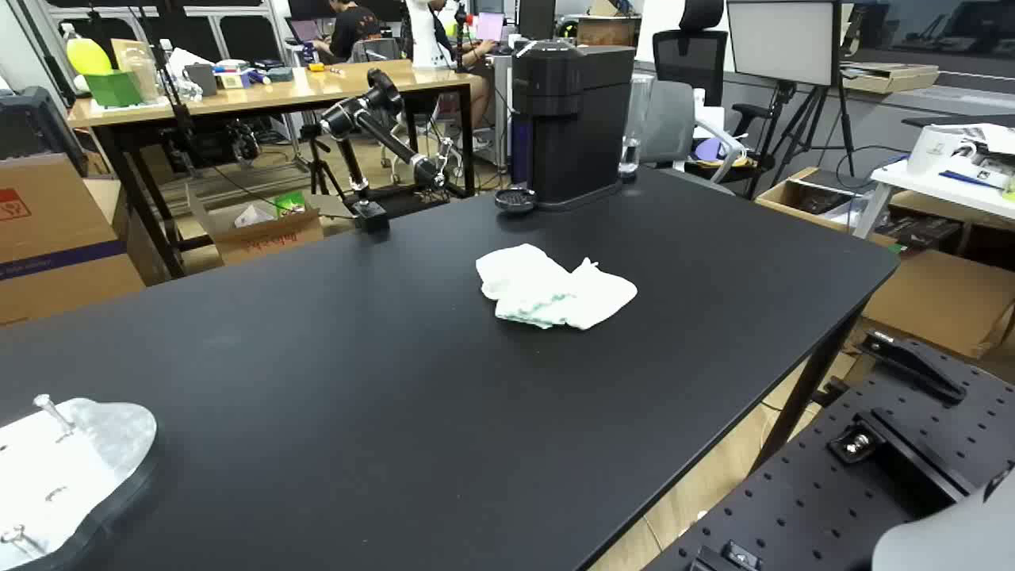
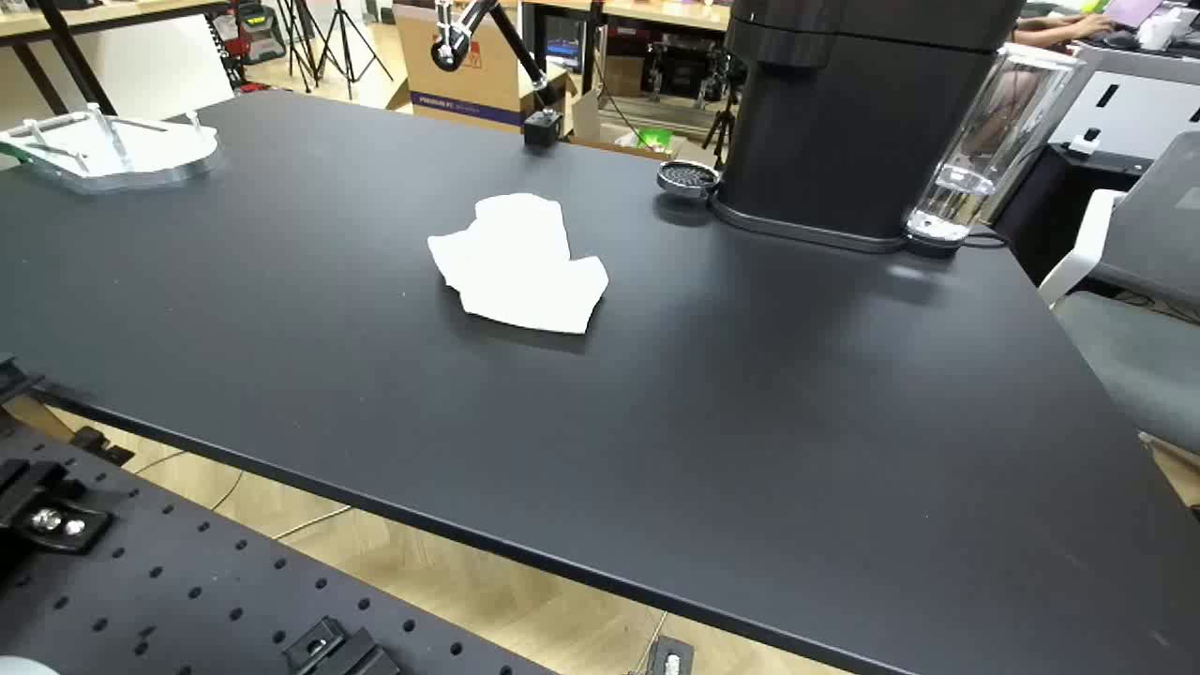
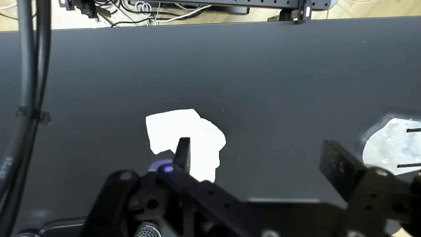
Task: Hang up the cloth on the stand
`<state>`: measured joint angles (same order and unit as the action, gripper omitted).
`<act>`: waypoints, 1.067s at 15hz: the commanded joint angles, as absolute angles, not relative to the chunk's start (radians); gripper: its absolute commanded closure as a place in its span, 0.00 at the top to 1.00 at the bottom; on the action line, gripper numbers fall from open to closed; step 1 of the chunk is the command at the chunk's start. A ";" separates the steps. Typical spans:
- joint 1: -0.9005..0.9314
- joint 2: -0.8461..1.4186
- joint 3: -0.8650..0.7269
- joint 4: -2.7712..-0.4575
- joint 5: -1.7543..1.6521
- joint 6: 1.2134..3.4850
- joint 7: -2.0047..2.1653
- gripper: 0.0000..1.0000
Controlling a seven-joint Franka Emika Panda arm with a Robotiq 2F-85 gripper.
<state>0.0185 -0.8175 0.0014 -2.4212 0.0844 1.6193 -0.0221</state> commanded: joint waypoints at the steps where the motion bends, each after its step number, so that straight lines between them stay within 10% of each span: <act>1: 0.018 -0.816 0.001 -2.419 0.084 1.618 -0.022 1.00; 16: -0.006 -0.770 0.011 -2.458 0.009 1.706 -0.030 1.00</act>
